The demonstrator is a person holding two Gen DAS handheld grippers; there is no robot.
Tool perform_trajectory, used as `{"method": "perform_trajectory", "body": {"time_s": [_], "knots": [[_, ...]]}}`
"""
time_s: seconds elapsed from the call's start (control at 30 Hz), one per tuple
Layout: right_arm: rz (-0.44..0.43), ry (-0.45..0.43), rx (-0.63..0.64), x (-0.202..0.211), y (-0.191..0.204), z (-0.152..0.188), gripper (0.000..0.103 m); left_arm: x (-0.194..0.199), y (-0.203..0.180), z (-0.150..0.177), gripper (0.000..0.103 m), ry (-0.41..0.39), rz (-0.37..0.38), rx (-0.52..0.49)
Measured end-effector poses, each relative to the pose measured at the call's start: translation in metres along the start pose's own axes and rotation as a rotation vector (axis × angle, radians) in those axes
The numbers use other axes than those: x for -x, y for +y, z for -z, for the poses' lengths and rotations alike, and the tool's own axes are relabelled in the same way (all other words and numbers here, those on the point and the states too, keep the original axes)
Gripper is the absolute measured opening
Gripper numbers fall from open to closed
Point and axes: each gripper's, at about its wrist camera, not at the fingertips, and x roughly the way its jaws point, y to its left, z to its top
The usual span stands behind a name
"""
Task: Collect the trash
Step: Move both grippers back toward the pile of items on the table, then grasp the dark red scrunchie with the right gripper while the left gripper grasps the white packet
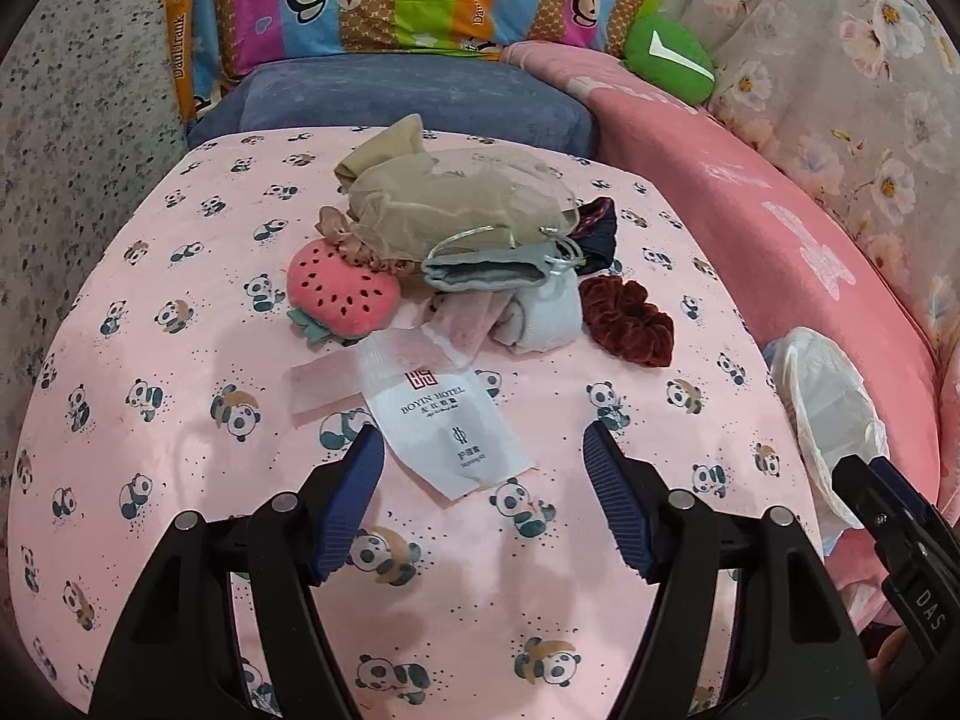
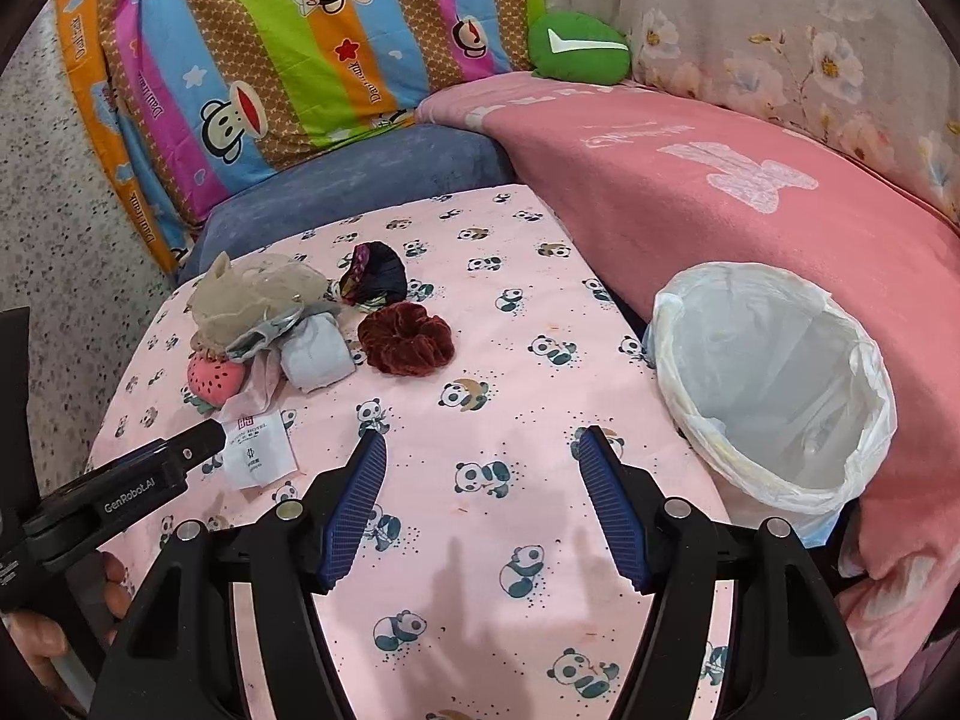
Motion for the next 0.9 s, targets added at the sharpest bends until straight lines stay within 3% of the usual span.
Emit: {"method": "perform_trajectory", "body": {"time_s": [0.37, 0.63, 0.83, 0.9], "knots": [[-0.019, 0.028, -0.002, -0.042, 0.017, -0.020, 0.065, -0.031, 0.018, -0.023, 0.065, 0.002, -0.023, -0.002], [-0.026, 0.051, -0.035, -0.091, 0.022, -0.045, 0.065, -0.072, 0.015, -0.040, 0.061, 0.045, -0.011, -0.013], [-0.021, 0.092, -0.068, -0.132, 0.021, -0.056, 0.062, -0.094, 0.014, -0.043, 0.052, 0.066, 0.004, -0.008], [-0.020, 0.103, -0.072, -0.143, 0.021, -0.057, 0.059, -0.098, 0.014, -0.046, 0.043, 0.072, 0.018, -0.012]]}}
